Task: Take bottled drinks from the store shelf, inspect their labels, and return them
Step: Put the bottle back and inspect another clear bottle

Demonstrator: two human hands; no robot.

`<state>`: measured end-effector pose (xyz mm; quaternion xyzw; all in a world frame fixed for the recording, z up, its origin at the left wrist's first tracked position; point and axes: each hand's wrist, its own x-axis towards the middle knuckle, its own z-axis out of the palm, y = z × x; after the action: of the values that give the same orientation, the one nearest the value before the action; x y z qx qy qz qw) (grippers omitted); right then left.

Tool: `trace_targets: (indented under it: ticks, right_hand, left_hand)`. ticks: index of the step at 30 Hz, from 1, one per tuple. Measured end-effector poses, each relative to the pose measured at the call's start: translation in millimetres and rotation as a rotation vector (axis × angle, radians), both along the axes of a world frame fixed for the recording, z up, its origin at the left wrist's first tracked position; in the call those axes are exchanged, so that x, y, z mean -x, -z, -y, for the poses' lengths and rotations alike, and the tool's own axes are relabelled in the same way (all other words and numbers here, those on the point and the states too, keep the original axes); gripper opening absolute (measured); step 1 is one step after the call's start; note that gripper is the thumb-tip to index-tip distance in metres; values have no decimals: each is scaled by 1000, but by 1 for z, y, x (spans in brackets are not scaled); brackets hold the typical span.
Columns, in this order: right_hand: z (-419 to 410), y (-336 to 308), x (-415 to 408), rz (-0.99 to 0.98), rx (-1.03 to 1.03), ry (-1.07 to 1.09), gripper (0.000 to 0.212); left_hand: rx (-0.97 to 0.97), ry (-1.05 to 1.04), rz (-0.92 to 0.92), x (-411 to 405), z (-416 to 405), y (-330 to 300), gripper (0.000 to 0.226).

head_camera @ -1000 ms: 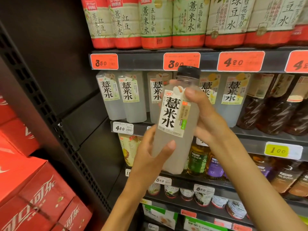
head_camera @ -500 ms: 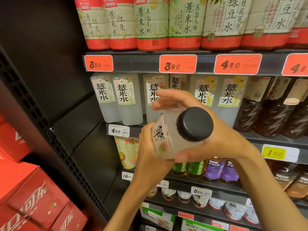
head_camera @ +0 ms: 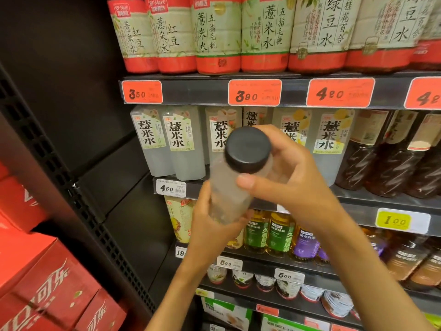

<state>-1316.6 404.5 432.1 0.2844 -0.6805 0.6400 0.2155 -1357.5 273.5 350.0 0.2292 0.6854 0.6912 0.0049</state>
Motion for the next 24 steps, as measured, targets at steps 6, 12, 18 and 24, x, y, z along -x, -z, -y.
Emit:
trace_targets:
  ticks: [6,12,18,24]
  right_hand:
    - [-22,-3,23,292,-70,-261,56]
    - [-17,9,24,272,104,-35,46]
    - [-11,11,22,226,188,99,59]
    - [-22,29,25,480,246,-219,103]
  left_hand:
    - [140,494,113,9,22,17,54]
    - [-122,477,317,10,15,29,67]
    - [-169,213,394,13,-5,29,49]
    - [-268,518,584,0,-7,27,37]
